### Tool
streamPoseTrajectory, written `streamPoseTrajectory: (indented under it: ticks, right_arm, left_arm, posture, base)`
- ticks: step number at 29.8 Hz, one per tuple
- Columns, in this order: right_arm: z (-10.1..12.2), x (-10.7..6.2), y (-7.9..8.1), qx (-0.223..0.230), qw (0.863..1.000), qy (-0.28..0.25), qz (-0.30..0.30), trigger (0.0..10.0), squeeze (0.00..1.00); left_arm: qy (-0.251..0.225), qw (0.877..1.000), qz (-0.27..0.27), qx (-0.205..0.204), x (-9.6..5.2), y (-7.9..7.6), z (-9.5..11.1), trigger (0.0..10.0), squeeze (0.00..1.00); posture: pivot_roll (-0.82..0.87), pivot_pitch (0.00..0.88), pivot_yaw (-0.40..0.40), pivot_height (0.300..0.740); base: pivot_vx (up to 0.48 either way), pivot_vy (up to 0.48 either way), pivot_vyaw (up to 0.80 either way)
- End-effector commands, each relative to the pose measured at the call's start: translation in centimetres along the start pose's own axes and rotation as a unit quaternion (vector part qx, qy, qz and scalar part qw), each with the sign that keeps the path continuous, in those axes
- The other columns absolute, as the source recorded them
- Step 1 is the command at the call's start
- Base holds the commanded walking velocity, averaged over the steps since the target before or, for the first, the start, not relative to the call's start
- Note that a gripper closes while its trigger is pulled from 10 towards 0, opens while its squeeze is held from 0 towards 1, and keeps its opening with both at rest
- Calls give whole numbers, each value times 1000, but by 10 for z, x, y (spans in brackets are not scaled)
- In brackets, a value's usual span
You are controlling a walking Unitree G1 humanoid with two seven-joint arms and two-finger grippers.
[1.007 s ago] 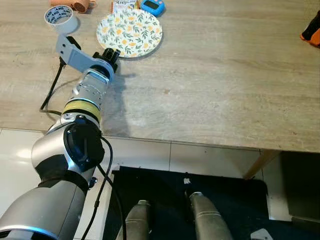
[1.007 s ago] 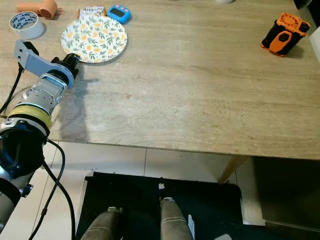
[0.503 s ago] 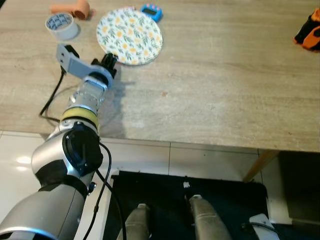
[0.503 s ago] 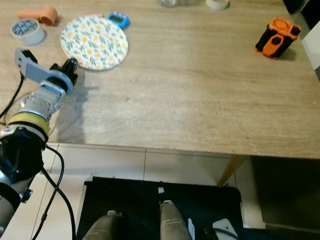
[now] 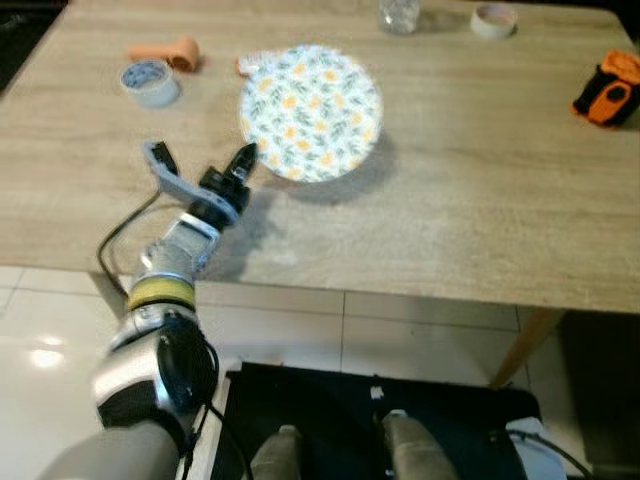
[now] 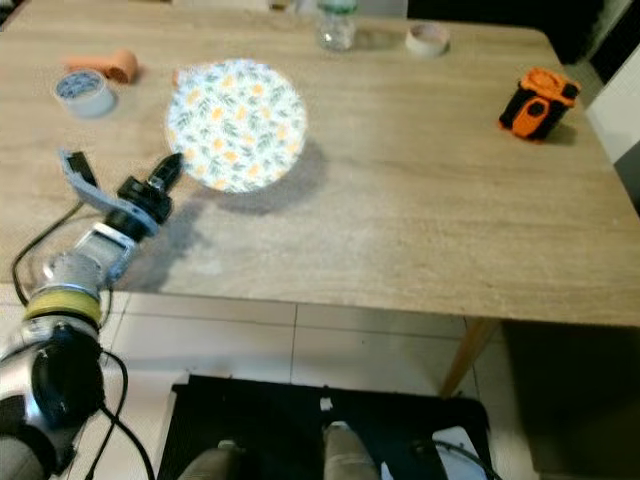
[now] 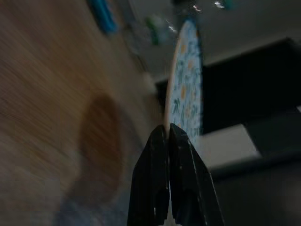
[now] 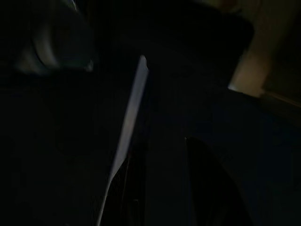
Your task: Restocking fridge
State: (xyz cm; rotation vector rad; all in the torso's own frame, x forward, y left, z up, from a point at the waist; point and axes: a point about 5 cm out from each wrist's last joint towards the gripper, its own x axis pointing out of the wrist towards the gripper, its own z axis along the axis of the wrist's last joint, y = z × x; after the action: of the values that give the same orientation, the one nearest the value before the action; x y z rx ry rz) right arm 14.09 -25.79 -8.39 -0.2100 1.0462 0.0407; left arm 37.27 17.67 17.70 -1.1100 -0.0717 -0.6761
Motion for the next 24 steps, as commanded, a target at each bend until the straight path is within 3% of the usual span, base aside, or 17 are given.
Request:
streamPoseTrajectory:
  ticks: [1,4,5,9,12,13,15,18,19,20,21,22,23,24]
  right_arm:
    - [-5,0,7,27,999,3,18,10000,0]
    - [-3,0,8,31,999,0,22,10000,0]
    - [7,2,16,54,996,-26,71,10000,0]
    - [15,2,23,65,989,-49,124,10000,0]
    - [36,-3,34,58,955,-97,273,10000,0]
    - [40,-4,35,54,948,-103,296,10000,0]
    - [40,-4,35,54,948,-103,296,10000,0]
    - [66,-15,30,18,901,-136,412,10000,0]
    - [66,-15,30,18,901,-136,412,10000,0]
    - [75,-20,29,3,883,-145,446,10000,0]
    - [84,-25,28,-16,864,-154,479,10000,0]
    - [84,-25,28,-16,864,-154,479,10000,0]
    - [92,-31,28,-33,846,-161,507,10000,0]
    - [99,-36,29,-46,832,-166,527,10000,0]
  left_arm:
    - [15,999,-23,-28,-3,-2,-19,0,0]
    - [17,999,-27,-33,-4,-3,-22,0,0]
    - [28,998,-34,-50,-8,-3,-38,0,0]
    - [33,997,-36,-62,-11,-3,-48,0,0]
    - [36,996,-27,-79,-13,-2,-60,0,0]
    - [35,996,-27,-81,-13,-3,-61,0,0]
    - [35,996,-27,-81,-13,-3,-61,0,0]
    - [31,996,-18,-84,-16,-4,-62,0,0]
    - [31,996,-18,-84,-16,-4,-62,0,0]
    - [28,996,-11,-84,-17,-4,-62,0,0]
    - [26,996,-3,-83,-17,-3,-61,3059,0]
    - [26,996,-3,-83,-17,-3,-61,3059,0]
    - [24,996,1,-82,-18,-3,-61,7255,0]
    - [22,996,3,-82,-18,-3,-61,7294,0]
  posture:
    - [-63,130,3,740]
    - [-62,128,3,740]
    - [-57,116,4,740]
    - [-55,112,3,740]
    - [-58,110,0,740]
    - [-58,110,0,740]
    - [-58,110,0,740]
    - [-63,110,-1,740]
    - [-63,110,-1,740]
    - [-63,110,-1,740]
    - [-67,111,-1,740]
    - [-67,111,-1,740]
    - [-67,111,-1,740]
    - [-68,111,-1,740]
  base:
    - [0,0,0]
    - [0,0,0]
    - [0,0,0]
    - [0,0,0]
    - [0,0,0]
    - [0,0,0]
    - [0,0,0]
    - [0,0,0]
    - [0,0,0]
    - [0,0,0]
    - [0,0,0]
    - [0,0,0]
    - [0,0,0]
    - [0,0,0]
